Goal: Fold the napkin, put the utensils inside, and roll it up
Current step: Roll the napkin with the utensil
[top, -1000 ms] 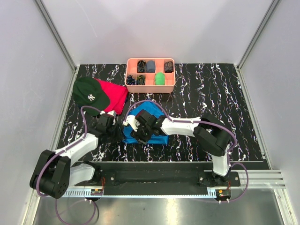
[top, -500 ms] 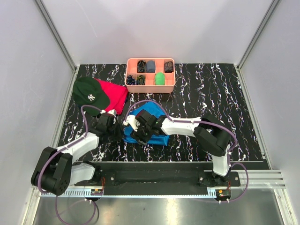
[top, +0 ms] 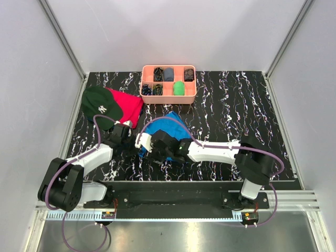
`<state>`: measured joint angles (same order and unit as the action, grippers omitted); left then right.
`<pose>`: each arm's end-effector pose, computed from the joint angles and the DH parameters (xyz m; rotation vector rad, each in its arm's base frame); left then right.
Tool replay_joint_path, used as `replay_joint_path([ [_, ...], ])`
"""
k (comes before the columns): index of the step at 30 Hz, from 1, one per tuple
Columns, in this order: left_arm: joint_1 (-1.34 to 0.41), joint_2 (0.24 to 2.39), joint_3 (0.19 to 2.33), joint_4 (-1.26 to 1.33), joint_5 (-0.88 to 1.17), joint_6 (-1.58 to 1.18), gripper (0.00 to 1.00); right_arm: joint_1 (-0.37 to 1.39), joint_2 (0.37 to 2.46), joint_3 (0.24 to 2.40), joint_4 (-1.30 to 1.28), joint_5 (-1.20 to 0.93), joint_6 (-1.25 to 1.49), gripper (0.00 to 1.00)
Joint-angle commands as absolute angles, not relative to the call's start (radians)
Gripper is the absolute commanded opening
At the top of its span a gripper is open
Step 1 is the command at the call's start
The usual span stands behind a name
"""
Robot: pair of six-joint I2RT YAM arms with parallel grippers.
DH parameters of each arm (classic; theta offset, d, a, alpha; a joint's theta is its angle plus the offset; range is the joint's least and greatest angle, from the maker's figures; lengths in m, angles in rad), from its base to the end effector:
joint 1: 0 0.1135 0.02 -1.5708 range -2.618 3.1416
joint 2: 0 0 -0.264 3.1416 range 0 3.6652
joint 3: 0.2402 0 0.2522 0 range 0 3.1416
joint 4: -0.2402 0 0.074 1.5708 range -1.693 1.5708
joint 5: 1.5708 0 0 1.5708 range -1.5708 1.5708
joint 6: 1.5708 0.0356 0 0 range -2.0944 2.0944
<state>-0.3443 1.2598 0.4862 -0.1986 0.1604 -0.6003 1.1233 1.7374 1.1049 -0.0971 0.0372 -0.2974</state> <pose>0.2032 -0.0789 0.1464 -0.2705 2.6115 -0.5563 0.1650 0.3407 0.2044 -1.5045 1.7789 0.3785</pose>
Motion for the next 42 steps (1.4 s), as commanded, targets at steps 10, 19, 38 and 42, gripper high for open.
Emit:
replay_joint_path([
  [10,-0.341,1.285,0.512,-0.264,0.178,-0.572,0.00,1.146,1.836,1.109,-0.058,0.090,-0.351,0.58],
  [19,-0.341,1.285,0.512,-0.262,0.189,-0.568,0.00,1.143,1.888,1.114,-0.067,0.169,-0.371,0.65],
  [38,-0.338,1.169,0.514,-0.287,0.138,-0.584,0.19,1.085,1.962,1.189,-0.284,-0.104,-0.298,0.34],
  [42,-0.331,1.070,0.486,-0.313,0.107,-0.610,0.30,1.062,1.968,1.196,-0.313,-0.190,-0.279,0.33],
])
